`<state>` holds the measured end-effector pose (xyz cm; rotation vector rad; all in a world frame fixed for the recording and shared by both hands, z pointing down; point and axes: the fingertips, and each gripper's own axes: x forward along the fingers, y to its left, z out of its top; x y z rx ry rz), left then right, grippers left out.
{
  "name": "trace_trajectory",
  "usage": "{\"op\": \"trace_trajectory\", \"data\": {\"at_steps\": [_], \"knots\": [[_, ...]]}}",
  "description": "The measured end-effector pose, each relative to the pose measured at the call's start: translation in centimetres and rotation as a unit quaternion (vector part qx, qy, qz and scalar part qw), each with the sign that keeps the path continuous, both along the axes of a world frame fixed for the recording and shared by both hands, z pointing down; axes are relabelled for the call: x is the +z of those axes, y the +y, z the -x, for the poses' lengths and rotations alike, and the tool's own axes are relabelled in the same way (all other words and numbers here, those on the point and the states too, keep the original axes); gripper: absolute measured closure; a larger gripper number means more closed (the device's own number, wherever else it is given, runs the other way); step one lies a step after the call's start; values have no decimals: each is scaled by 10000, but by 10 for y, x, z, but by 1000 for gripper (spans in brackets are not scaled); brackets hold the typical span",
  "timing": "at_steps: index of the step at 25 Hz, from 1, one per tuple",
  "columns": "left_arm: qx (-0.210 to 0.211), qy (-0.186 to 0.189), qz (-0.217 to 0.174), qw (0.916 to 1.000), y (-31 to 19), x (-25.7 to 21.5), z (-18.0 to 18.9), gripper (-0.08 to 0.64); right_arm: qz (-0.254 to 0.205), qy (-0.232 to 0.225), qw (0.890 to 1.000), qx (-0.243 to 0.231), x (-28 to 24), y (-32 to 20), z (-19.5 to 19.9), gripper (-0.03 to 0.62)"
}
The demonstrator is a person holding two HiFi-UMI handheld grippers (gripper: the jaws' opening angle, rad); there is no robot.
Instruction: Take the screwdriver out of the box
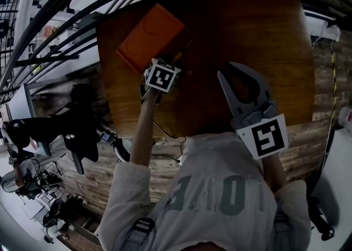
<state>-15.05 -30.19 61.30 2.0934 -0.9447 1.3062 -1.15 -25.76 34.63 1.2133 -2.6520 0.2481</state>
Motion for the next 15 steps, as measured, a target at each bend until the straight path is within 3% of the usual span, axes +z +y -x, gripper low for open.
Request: {"op": "trace_trajectory", "data": {"at_steps": [15], "knots": [[106, -113, -59, 9999, 4, 0, -1, 477, -12, 24, 10000, -47, 1, 5, 4, 523]]}}
